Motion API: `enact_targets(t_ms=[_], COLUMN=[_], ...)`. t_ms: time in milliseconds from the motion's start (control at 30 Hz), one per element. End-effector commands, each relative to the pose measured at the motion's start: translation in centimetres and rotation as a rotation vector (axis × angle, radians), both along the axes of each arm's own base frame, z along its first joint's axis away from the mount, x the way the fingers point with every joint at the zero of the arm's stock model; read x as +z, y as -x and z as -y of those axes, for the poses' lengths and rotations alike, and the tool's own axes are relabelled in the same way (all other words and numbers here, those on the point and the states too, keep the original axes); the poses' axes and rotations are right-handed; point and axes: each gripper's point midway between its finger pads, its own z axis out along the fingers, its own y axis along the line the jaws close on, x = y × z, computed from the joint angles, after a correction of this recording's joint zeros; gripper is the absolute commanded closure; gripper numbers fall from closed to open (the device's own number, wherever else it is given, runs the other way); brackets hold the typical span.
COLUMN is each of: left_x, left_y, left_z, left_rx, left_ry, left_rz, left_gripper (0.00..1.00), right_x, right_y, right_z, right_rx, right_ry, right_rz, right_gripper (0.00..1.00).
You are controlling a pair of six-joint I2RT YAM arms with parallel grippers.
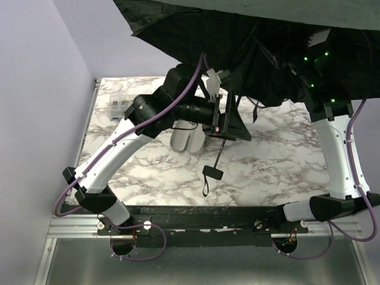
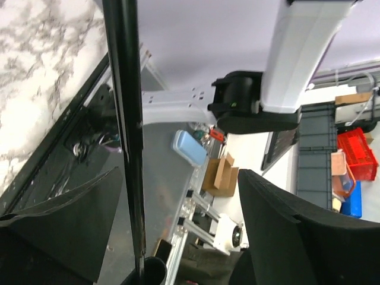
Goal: Open the umbrella
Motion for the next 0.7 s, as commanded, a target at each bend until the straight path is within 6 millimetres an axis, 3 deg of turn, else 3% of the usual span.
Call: enact_targets(t_ms=[0, 133, 300, 433, 667], left_x=[-2.6, -4.2, -5.5, -6.1, -6.2], left_y=[2.0, 3.9, 5.2, 6.0, 8.5], left_z=[-1.0, -0.8, -1.7, -2.5, -2.7], left_rx=[0.017, 0.000, 0.016, 0.023, -0.057], left_ry=[-0.112, -0.142, -0.164, -0.156, -0.175], left_rz=[0.027, -0.003, -0.029, -0.053, -0.047], left_gripper=[0.24, 0.36, 0.66, 1.00, 1.00], right_x=[3.0, 3.1, 3.7, 4.4, 3.8], right_y=[1.0, 0.4, 0.1, 0.1, -1.1], right_z=[1.9, 2.2, 3.1, 4.6, 7.1], right_rx=[-0.102, -0.121, -0.171, -0.241, -0.366], right_ry=[-0.029, -0.075, -0.148, -0.223, -0.349], right_rz=[0.078, 0.050, 0.065, 0.104, 0.106], right_gripper=[0.99, 0.99, 0.99, 0.99, 0.97])
